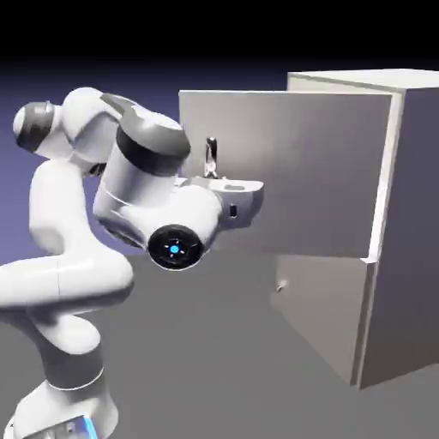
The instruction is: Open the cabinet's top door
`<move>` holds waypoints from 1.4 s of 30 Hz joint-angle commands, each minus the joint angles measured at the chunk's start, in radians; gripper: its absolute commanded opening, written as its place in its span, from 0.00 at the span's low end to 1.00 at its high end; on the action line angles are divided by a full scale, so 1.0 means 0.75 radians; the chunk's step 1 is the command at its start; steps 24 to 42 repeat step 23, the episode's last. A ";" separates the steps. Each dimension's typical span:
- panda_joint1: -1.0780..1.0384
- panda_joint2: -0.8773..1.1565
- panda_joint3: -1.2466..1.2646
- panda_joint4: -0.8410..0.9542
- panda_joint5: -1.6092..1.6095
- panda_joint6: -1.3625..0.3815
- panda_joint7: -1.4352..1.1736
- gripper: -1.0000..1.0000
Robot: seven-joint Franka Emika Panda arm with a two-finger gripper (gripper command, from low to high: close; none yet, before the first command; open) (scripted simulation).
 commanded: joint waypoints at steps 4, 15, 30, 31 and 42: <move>-0.050 0.193 0.033 0.138 -0.192 -0.023 -0.163 0.00; -0.095 0.725 0.137 0.550 -0.614 0.006 -0.418 0.00; -0.082 1.031 0.203 0.808 -0.797 0.025 -0.438 1.00; -0.082 1.031 0.203 0.808 -0.797 0.025 -0.438 1.00; -0.082 1.031 0.203 0.808 -0.797 0.025 -0.438 1.00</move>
